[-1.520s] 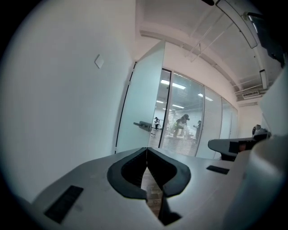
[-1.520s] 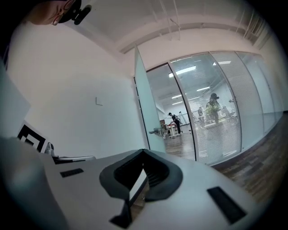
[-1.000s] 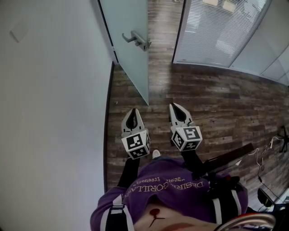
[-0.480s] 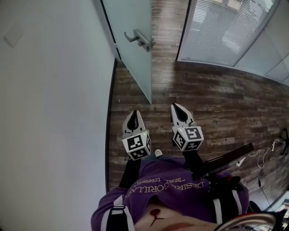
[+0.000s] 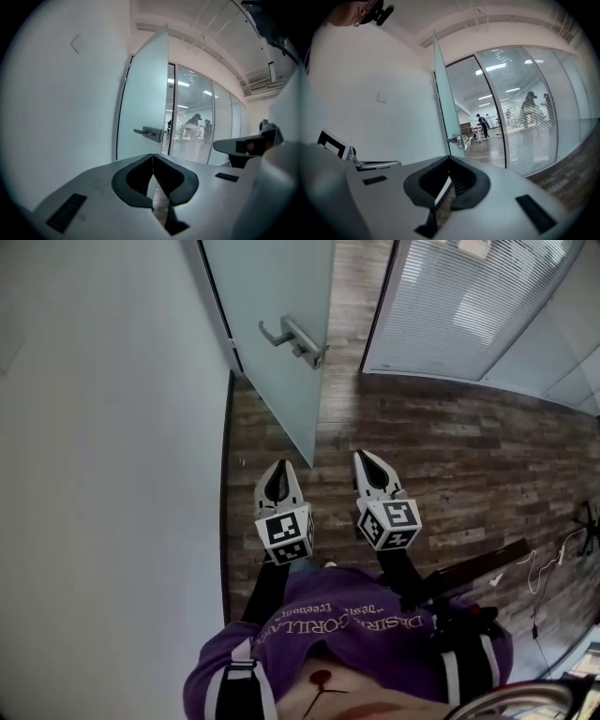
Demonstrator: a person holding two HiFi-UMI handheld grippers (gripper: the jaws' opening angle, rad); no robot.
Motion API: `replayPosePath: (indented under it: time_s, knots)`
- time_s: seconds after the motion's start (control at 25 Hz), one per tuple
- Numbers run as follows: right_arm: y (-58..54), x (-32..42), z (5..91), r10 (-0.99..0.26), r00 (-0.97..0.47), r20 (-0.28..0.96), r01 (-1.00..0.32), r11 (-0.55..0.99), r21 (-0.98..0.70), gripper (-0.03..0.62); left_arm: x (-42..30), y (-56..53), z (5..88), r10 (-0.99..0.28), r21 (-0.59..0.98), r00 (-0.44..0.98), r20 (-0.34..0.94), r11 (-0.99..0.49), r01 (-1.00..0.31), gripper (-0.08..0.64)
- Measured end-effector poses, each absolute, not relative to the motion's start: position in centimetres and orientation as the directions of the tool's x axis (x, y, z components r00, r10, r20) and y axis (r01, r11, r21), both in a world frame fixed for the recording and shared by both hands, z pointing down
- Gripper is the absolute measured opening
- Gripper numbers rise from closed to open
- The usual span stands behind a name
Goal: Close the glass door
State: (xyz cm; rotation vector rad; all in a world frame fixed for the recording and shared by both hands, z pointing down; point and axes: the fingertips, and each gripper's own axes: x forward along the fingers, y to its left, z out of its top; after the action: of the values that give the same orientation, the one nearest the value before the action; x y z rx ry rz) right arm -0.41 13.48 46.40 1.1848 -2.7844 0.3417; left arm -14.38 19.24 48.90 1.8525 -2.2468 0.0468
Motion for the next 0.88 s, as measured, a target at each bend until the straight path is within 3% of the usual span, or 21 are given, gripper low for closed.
replayPosePath:
  time_s: [0.4,0.88]
  knots:
    - [8.2,-5.3,45.8,-0.765,-0.626,0.152,-0.779,0.604,-0.166,-0.011,-21.1,12.8,48.3,-0.975,0.140,-0.116,0.190,0.144,-0.980,0.002]
    - [6.0,-6.7,47.1,-0.797,-0.572,0.193,-0.820,0.549,-0.163,-0.011,-22.7,9.0,50.8,-0.973,0.138,-0.035,0.229,0.069,-0.988,0.002]
